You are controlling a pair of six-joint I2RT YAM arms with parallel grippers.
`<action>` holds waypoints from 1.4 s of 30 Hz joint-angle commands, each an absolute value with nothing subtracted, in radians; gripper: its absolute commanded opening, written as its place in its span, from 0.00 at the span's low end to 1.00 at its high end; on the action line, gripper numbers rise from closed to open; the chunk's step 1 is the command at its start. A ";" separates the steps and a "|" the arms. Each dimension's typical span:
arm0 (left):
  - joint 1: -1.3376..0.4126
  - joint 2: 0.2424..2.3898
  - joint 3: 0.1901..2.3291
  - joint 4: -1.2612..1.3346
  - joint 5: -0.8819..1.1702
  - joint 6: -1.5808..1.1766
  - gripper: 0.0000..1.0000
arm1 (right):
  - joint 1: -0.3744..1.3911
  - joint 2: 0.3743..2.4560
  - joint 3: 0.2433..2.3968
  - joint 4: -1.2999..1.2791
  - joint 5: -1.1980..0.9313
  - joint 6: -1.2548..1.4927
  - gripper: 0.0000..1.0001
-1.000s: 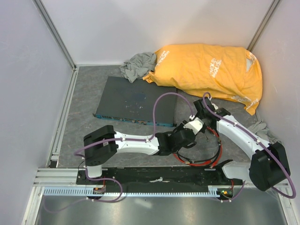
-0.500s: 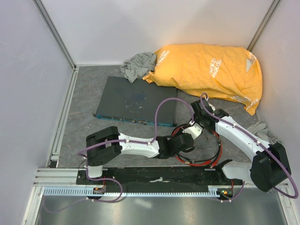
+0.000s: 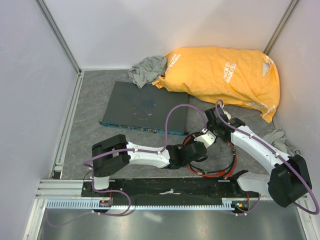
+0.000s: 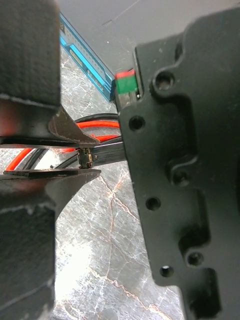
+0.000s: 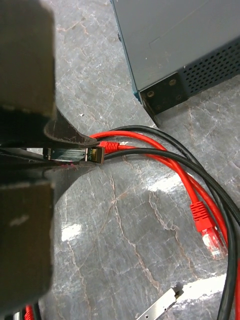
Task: Insert the plug into the switch port
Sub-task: Pick up the plug from the center of the board.
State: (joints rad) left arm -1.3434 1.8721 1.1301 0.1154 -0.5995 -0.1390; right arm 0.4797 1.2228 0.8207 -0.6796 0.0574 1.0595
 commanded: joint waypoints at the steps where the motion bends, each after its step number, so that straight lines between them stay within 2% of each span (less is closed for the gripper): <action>1: -1.345 1.846 1.131 0.219 -0.566 -0.140 0.02 | 0.488 1.178 0.804 -0.595 0.018 1.068 0.21; 4: -1.339 1.815 1.094 0.219 -0.566 -0.162 0.02 | 0.488 1.167 0.805 -0.563 0.017 1.054 0.36; 5: -1.338 1.807 1.072 0.219 -0.563 -0.170 0.02 | 0.488 1.163 0.808 -0.552 0.015 1.049 0.44; 11: -1.299 1.700 0.970 0.209 -0.541 -0.253 0.01 | 0.460 1.135 0.815 -0.444 0.003 0.986 0.73; 14: -1.263 1.637 0.893 0.207 -0.511 -0.320 0.02 | 0.428 1.112 0.775 -0.321 -0.064 0.951 0.76; 23: -1.160 1.355 0.657 0.284 -0.476 -0.460 0.02 | 0.397 1.097 0.514 0.291 -0.330 0.981 0.80; 30: -1.144 1.305 0.606 0.350 -0.472 -0.475 0.02 | 0.399 1.270 0.373 0.853 -0.502 1.179 0.74; 36: -1.146 1.305 0.594 0.383 -0.465 -0.482 0.02 | 0.431 1.385 0.362 1.012 -0.535 1.249 0.69; 40: -1.144 1.319 0.604 0.394 -0.468 -0.476 0.02 | 0.454 1.426 0.362 1.049 -0.532 1.269 0.61; 42: -1.144 1.322 0.606 0.396 -0.468 -0.479 0.02 | 0.462 1.437 0.362 1.049 -0.534 1.269 0.60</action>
